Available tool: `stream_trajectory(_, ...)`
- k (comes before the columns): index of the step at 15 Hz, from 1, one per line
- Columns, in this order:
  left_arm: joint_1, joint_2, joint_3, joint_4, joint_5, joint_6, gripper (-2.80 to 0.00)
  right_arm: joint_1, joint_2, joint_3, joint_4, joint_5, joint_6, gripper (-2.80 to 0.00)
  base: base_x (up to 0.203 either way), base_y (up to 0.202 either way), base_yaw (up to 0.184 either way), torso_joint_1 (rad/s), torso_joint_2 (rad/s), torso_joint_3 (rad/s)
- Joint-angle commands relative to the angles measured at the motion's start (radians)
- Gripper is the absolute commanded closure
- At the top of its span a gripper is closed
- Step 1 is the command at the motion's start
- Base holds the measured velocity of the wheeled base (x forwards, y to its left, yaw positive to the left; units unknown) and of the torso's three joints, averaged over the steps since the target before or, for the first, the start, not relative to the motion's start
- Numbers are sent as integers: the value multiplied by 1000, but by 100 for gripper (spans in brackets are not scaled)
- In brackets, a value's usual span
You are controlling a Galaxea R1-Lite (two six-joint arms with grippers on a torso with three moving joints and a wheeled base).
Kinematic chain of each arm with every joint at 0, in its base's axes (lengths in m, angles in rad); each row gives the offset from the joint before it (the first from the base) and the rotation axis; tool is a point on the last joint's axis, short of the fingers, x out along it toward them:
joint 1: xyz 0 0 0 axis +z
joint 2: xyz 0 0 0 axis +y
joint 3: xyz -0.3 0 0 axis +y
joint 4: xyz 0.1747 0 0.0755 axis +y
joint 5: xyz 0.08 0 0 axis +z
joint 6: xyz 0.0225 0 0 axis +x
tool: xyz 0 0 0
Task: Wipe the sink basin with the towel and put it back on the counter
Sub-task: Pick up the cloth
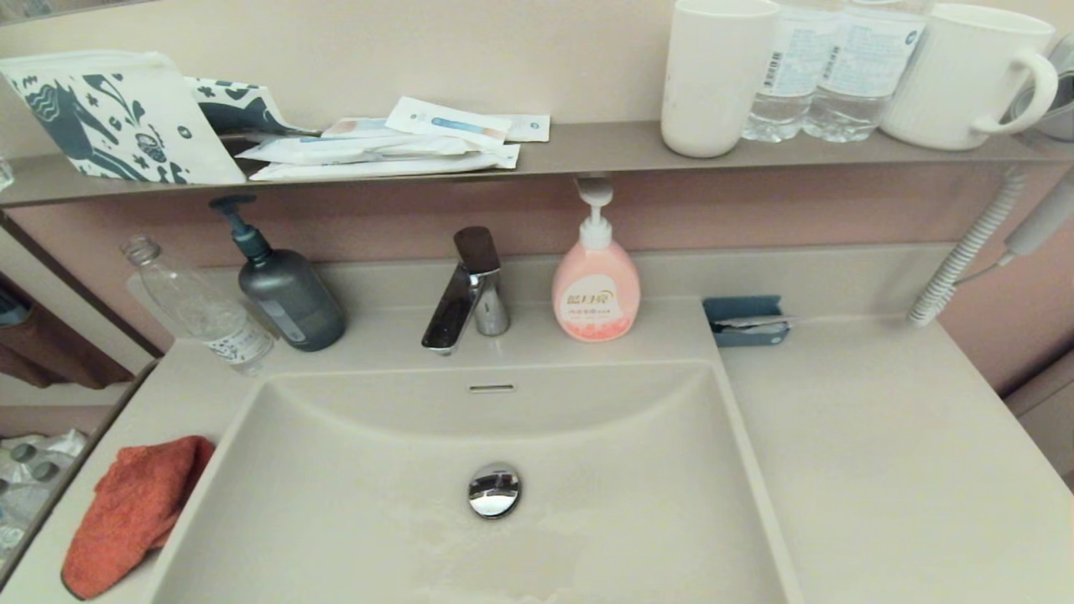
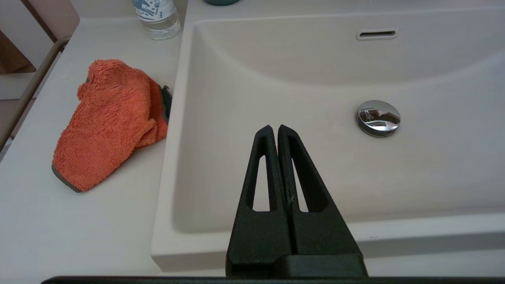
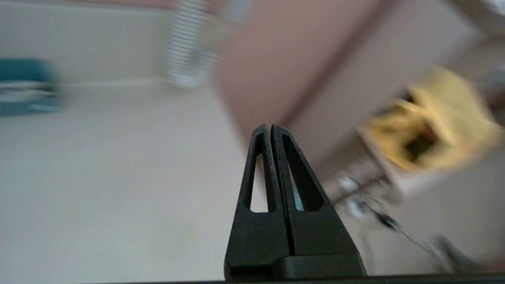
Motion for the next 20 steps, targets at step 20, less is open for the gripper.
stream_trajectory(20, 0, 0, 0, 0, 0, 1, 0, -234, -844, 313, 554, 701, 261, 0, 0, 0, 0, 0, 0, 0)
